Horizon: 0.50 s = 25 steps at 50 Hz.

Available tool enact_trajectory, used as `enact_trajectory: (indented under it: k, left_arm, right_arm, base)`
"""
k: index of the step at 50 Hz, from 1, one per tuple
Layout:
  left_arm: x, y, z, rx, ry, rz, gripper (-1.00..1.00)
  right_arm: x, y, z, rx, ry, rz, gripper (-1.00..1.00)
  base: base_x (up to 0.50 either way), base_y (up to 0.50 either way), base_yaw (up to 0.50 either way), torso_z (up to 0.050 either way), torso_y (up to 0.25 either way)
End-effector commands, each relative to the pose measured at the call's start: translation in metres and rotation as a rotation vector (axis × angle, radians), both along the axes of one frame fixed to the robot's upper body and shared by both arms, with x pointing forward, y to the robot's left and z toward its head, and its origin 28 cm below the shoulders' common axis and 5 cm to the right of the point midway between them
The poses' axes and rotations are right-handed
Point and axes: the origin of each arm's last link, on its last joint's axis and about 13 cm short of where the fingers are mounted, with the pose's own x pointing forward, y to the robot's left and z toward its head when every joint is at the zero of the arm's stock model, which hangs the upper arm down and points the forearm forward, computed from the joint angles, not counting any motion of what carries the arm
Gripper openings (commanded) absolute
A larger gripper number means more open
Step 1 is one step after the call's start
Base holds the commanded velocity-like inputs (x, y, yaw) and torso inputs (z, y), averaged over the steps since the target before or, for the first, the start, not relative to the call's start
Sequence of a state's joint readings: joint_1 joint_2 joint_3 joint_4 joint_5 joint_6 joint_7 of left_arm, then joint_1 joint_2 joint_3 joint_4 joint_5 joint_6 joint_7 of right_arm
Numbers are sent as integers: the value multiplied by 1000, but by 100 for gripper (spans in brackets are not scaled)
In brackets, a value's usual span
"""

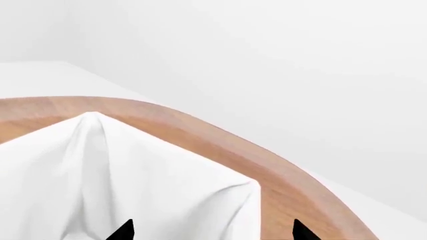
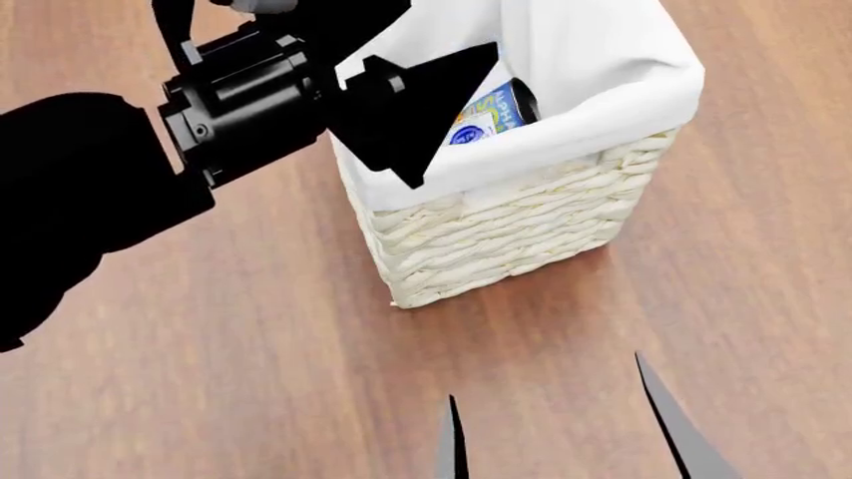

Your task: Pick up the alphabet soup and the cream cheese box, and put them in the basket.

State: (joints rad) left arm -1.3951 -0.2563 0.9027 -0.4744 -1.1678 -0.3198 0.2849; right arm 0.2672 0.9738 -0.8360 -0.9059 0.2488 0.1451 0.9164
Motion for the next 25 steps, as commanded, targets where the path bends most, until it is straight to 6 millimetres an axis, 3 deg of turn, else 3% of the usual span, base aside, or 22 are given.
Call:
enact_trajectory:
  k: [1, 7, 13, 16, 25]
  left_arm:
    - [1, 1, -2, 1, 5, 1, 100]
    - [-4, 1, -1, 3, -44, 6, 100]
    - [-43, -2, 9, -15, -289, 48, 100]
    - [-51, -8, -5, 34, -490, 245, 100]
    - [-90, -8, -31, -213, -572, 453, 100]
  right_arm:
    - [1, 0, 2, 1, 1, 2, 100]
    - [0, 0, 2, 2, 1, 3, 100]
    - [2, 1, -4, 4, 5, 4, 100]
    - [2, 2, -6, 5, 9, 8, 100]
    - [1, 0, -5, 11, 13, 6, 100]
  base:
    - [0, 0, 0, 0, 0]
    - [0, 0, 0, 0, 0]
    - [0, 0, 0, 0, 0]
    - [0, 0, 0, 0, 0]
    - [0, 0, 0, 0, 0]
